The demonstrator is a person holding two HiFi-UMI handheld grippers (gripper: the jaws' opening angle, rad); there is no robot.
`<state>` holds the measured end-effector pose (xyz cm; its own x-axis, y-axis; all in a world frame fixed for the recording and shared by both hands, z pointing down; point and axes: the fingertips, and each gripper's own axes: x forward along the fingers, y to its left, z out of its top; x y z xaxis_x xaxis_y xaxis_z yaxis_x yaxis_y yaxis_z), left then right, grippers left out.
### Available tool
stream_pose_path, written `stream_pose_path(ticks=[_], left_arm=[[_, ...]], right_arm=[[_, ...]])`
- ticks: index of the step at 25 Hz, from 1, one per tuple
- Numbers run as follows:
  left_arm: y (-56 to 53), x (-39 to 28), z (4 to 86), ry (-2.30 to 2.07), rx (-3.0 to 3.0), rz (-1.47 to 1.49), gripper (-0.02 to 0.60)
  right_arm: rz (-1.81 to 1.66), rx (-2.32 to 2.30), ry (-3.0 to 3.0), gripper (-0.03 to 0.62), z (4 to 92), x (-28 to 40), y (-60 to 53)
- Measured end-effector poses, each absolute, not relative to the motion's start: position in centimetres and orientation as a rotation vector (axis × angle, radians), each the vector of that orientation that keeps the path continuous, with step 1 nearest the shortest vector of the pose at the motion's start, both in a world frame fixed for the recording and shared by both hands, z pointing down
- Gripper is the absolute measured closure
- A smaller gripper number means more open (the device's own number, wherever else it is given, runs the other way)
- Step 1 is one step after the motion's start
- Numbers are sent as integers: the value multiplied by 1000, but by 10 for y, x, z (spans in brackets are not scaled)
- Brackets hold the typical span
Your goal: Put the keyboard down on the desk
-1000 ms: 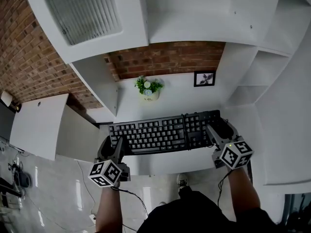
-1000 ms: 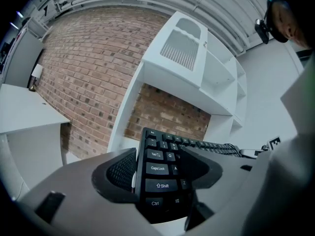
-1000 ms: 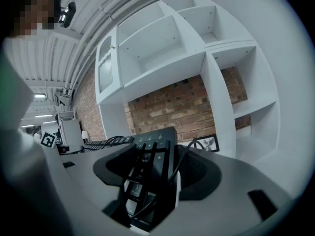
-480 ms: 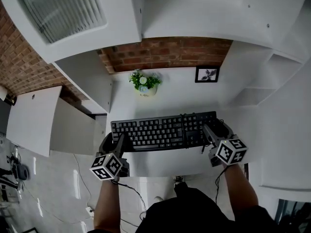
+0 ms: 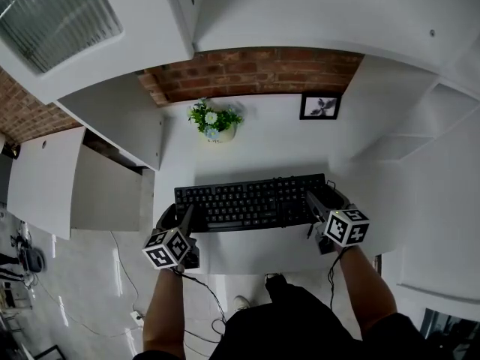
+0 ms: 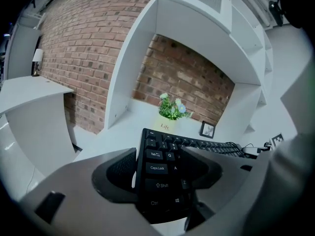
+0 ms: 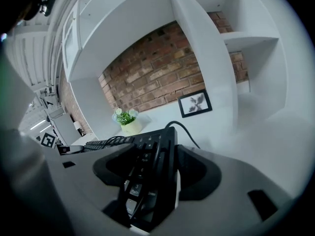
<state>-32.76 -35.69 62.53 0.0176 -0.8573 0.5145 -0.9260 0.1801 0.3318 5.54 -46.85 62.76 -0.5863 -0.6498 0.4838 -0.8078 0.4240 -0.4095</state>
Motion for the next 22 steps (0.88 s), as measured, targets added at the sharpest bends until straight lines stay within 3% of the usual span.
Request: stream_pose_path(ticks=[22], left_arm=[[-374, -314, 695, -1754, 1603, 256, 285]], right_arm=[[1045, 1227, -2271, 315, 702, 64, -478]])
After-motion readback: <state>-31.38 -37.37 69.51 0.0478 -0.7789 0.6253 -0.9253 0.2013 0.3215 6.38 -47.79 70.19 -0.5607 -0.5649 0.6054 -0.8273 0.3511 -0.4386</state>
